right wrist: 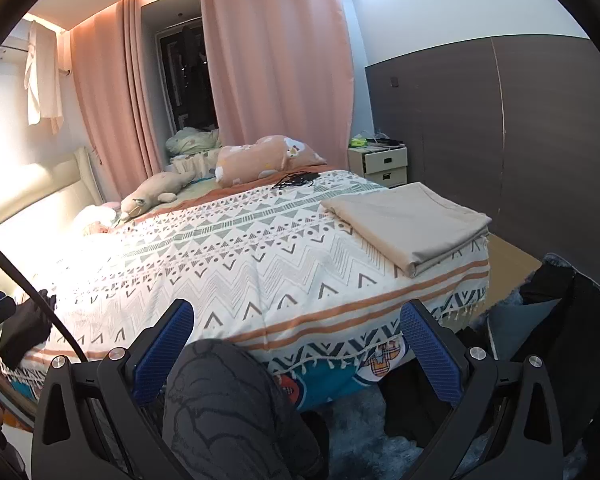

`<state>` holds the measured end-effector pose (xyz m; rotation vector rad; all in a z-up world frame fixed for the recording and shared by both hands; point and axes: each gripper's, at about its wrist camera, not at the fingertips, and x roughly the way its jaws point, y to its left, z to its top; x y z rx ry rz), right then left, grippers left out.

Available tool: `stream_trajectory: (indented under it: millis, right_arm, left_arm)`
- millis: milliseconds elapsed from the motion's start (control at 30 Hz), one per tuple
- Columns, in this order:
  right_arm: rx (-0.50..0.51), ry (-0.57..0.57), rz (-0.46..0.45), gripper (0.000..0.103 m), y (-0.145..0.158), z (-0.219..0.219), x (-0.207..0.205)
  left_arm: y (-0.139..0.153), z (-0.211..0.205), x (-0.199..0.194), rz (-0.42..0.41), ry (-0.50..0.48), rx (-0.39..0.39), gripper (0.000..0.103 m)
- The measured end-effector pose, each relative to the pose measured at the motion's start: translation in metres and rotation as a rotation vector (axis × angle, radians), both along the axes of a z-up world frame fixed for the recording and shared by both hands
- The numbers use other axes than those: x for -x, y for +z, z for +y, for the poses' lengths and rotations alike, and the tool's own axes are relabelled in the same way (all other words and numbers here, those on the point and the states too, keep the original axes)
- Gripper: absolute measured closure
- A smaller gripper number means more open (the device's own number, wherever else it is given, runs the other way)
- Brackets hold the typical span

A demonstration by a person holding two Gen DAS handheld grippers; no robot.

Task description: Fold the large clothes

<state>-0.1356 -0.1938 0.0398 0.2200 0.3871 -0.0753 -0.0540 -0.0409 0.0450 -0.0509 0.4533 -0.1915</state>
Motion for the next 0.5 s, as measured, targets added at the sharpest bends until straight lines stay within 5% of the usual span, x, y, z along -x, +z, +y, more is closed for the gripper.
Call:
stream_trajectory:
  millis: [500]
  right_arm:
    - [0.075, 0.013, 0.001, 0.000, -0.009, 0.043, 0.005]
  left_arm:
    - [-0.007, 0.000, 0.015, -0.021, 0.040, -0.018, 0.000]
